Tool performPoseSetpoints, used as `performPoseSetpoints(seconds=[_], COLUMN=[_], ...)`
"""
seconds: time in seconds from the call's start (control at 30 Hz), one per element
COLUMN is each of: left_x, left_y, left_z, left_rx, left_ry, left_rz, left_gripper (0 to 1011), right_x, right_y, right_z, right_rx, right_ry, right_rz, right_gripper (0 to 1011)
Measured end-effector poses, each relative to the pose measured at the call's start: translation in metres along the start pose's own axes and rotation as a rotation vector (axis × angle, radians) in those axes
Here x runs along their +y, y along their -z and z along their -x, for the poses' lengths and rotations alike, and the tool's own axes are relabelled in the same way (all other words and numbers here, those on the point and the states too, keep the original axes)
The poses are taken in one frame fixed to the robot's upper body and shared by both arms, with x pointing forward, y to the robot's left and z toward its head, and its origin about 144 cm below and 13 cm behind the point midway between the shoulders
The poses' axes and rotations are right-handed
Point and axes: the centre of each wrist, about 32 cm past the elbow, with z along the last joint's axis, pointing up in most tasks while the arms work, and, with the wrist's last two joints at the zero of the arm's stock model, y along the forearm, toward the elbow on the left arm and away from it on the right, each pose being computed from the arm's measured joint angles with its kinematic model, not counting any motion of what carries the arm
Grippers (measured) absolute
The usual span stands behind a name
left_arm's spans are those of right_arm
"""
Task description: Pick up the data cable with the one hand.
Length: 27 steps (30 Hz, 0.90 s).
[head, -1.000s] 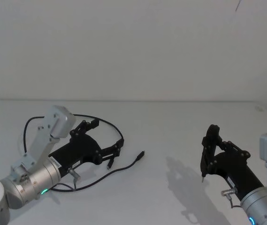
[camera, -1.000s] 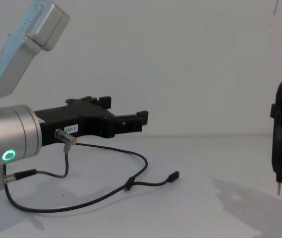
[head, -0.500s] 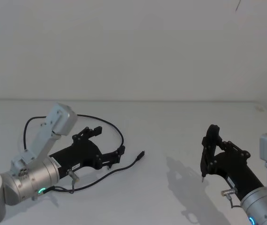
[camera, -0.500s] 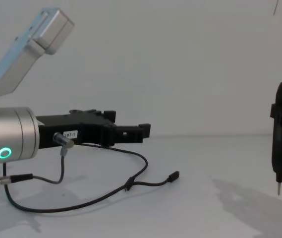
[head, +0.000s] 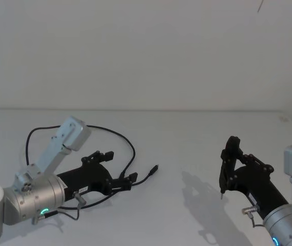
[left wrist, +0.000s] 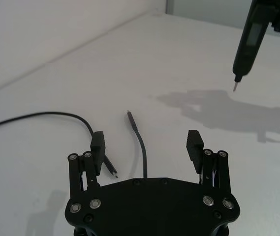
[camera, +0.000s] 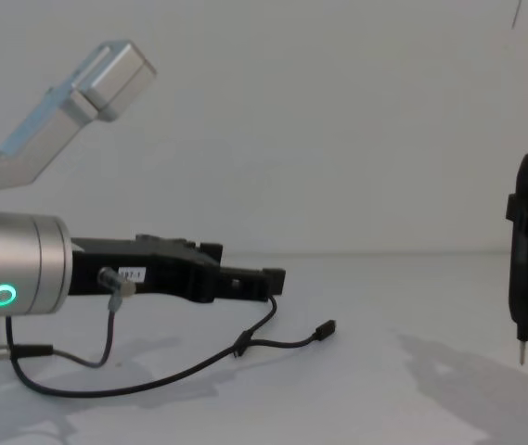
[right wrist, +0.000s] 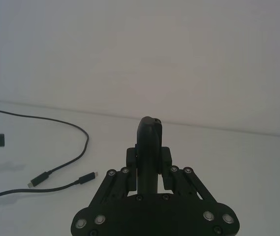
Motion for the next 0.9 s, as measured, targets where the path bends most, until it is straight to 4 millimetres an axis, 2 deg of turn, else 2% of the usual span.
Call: performPoseSetpoints(seconds=[0.9], left_x=[-0.007], left_y=[0.015], left_z=[0.002], left_rx=[0.032], left_ry=[0.032], left_rz=[-0.091], left_gripper=[1001], right_x=[0.0], right_y=[0.0], right_z=[0.0], right_rx=[0.0], right_ry=[0.0], right_rz=[0.0], right_gripper=[279])
